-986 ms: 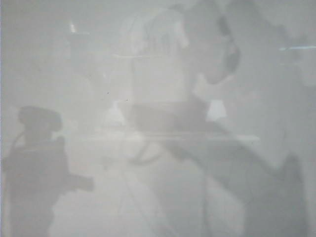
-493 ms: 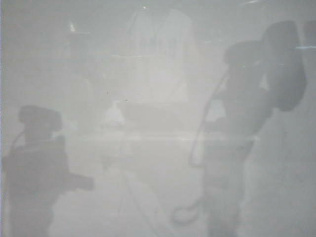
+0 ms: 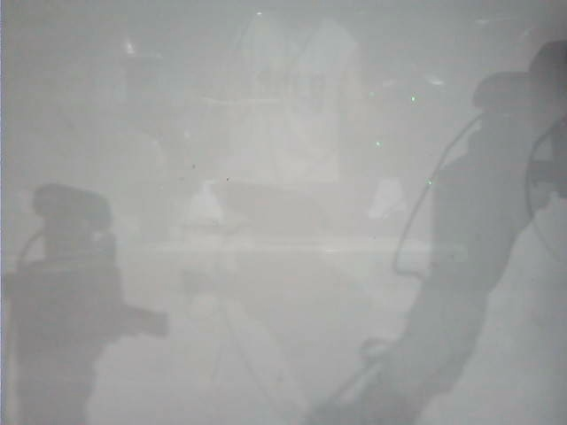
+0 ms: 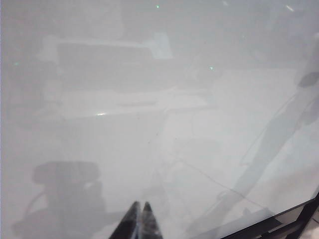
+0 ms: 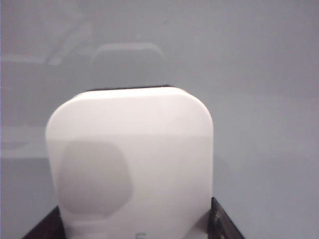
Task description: Grab the whiteboard eraser that is attached to the surface of the whiteboard and use it to clean the writing on the whiteboard.
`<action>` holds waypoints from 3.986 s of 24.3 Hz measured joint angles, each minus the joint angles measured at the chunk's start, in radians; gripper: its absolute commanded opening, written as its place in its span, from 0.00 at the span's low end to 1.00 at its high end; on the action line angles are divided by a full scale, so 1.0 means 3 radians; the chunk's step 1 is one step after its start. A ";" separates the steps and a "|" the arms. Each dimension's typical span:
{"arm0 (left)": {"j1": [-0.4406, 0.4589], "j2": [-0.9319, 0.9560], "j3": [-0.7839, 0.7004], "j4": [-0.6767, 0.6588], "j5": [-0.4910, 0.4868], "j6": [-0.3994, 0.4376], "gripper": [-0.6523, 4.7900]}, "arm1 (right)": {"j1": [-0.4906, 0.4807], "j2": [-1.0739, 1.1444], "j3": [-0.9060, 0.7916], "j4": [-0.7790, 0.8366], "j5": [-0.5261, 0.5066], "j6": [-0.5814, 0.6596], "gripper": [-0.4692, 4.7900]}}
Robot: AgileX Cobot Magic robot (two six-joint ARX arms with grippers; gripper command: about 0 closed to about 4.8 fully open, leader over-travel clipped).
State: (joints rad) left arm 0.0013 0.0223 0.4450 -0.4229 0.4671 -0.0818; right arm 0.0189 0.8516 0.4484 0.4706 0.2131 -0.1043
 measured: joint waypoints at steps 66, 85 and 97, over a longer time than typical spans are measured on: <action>0.0000 0.0000 -0.0298 0.0418 -0.0899 0.0384 0.11 | 0.0020 -0.2167 0.0005 -0.1645 -0.0403 0.0359 0.09; 0.0000 0.0005 -0.0900 0.0532 -0.1038 0.0446 0.11 | 0.0020 -0.2478 -0.0496 -0.2090 -0.1016 0.0612 0.23; 0.0000 0.0004 -0.0900 0.0360 -0.1038 0.0448 0.11 | 0.0017 -0.2477 -0.0528 -0.2103 -0.1050 0.0402 0.23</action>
State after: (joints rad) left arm 0.0013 0.0235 0.1749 -0.3149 0.1558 0.0525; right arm 0.0238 0.1085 0.2901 -0.1604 -0.1020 0.0162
